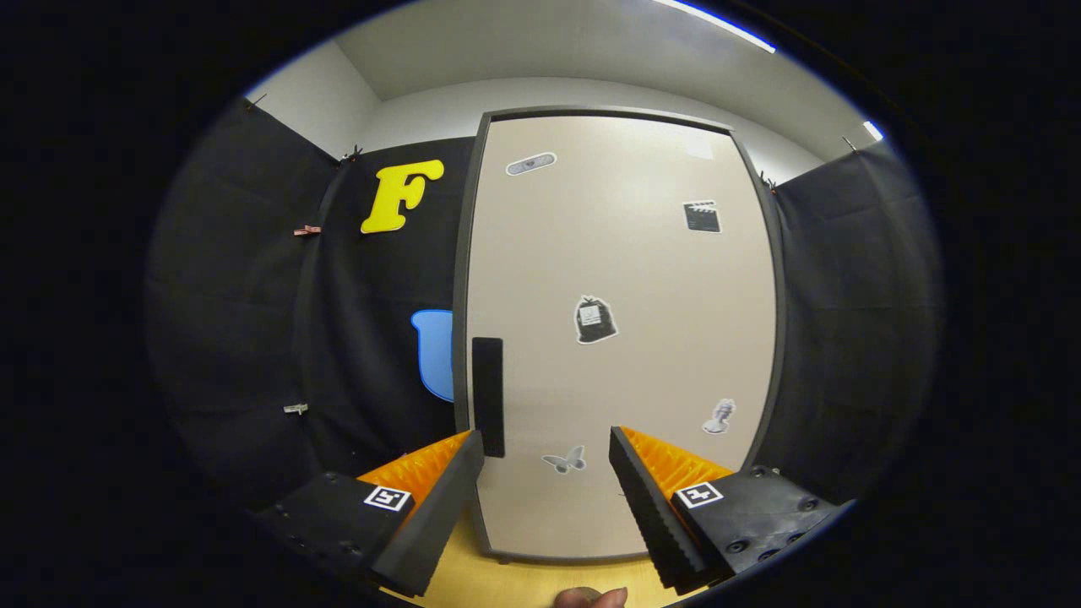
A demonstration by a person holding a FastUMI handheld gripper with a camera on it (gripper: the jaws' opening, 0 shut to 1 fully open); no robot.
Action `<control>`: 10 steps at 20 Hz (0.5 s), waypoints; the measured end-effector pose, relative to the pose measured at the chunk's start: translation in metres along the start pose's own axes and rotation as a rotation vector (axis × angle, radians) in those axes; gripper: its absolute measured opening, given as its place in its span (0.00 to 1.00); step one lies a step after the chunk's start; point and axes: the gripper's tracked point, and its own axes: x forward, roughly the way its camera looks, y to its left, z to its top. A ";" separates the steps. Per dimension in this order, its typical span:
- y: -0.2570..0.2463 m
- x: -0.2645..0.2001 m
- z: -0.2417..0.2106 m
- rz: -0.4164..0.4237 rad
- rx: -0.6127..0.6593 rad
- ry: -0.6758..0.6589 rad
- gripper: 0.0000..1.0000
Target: Open the shoe cabinet door, grab the shoes and put them into the shoe cabinet, then close the shoe cabinet door.
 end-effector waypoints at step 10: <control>0.041 0.101 -0.028 -0.015 -0.011 0.077 0.98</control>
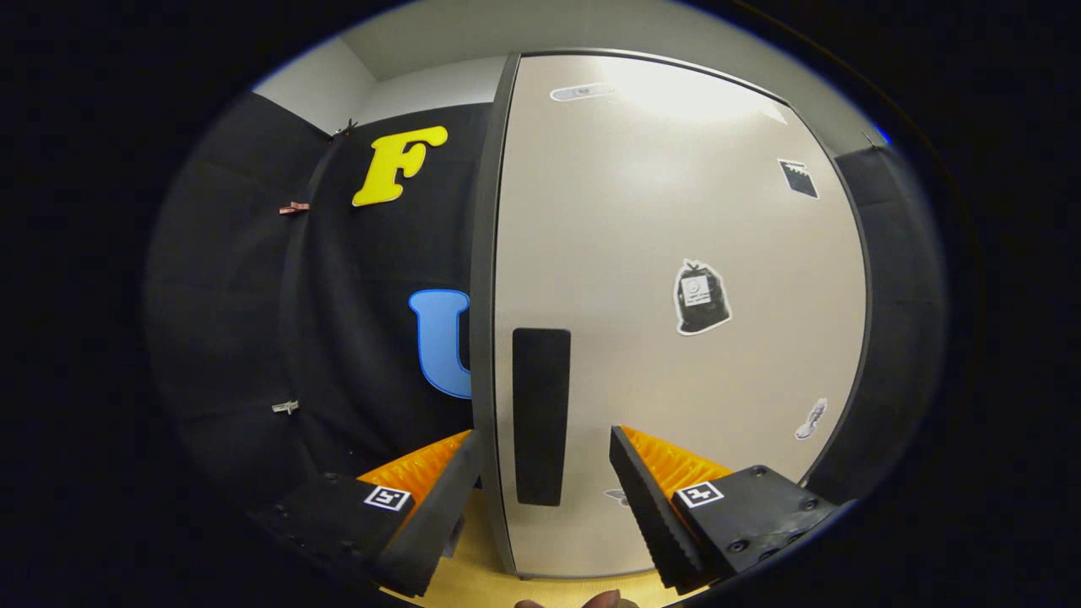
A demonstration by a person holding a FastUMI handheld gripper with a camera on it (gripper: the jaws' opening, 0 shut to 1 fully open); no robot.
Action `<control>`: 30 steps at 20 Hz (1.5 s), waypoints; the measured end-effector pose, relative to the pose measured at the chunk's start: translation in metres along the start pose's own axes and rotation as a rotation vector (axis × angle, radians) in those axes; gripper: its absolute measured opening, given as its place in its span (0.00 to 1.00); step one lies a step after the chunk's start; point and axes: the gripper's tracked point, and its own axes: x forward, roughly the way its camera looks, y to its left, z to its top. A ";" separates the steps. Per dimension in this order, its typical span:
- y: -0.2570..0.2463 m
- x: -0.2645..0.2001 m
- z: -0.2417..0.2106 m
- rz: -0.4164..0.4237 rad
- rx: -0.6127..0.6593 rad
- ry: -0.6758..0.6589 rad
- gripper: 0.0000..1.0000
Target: Open the shoe cabinet door, grab the shoes and put them into the shoe cabinet, then close the shoe cabinet door.
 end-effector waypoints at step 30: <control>-0.116 -0.223 0.016 0.087 0.046 0.024 0.19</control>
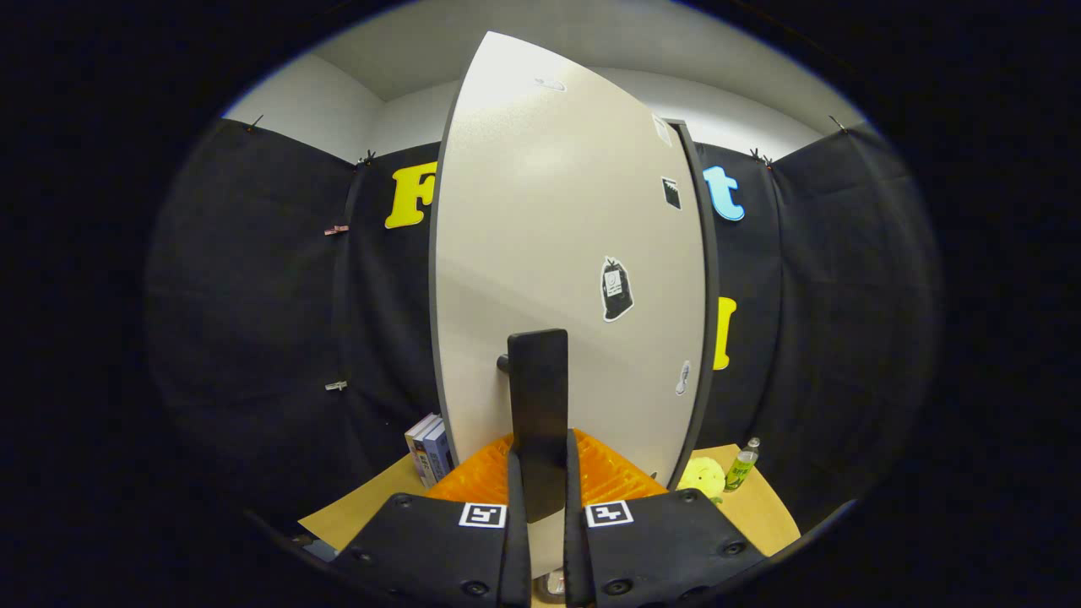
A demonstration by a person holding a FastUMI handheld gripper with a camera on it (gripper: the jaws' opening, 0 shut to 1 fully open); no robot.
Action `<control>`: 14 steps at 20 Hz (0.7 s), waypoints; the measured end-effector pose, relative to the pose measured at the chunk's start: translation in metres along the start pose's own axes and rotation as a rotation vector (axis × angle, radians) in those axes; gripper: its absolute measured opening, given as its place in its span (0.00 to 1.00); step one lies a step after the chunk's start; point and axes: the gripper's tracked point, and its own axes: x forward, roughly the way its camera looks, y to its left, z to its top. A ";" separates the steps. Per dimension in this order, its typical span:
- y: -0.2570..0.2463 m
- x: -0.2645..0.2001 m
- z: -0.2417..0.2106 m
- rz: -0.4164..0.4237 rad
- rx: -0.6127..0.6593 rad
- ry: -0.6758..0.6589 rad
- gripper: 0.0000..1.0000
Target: Open the shoe cabinet door, grab the shoes and put them into the shoe cabinet, then close the shoe cabinet door.
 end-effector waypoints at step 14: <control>-0.153 -0.065 0.009 -0.127 0.027 0.032 0.18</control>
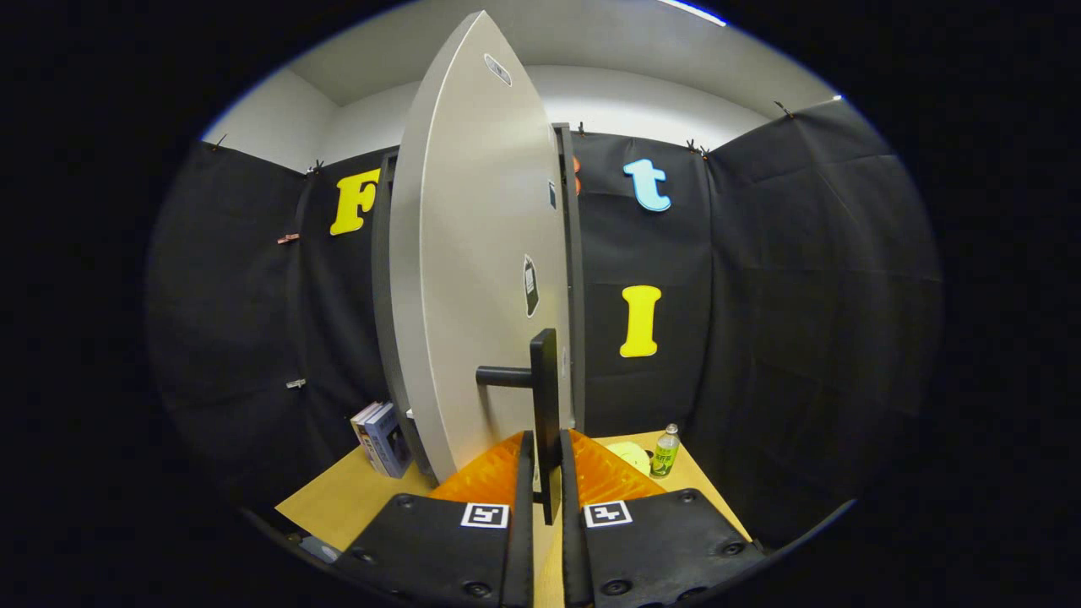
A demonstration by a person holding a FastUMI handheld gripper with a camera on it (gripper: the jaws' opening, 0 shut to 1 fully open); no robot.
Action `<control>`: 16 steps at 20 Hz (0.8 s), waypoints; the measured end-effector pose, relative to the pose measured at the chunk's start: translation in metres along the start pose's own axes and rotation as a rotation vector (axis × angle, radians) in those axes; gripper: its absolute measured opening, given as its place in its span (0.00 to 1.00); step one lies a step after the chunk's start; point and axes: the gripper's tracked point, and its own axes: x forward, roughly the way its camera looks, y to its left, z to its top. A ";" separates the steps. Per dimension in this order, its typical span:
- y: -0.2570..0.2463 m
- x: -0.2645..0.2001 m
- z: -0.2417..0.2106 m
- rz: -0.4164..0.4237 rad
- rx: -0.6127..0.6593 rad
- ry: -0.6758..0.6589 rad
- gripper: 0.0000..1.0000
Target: Open the shoe cabinet door, grab the shoes and put them into the shoe cabinet, then close the shoe cabinet door.
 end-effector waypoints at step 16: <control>-0.067 -0.019 -0.007 -0.052 0.038 0.038 0.18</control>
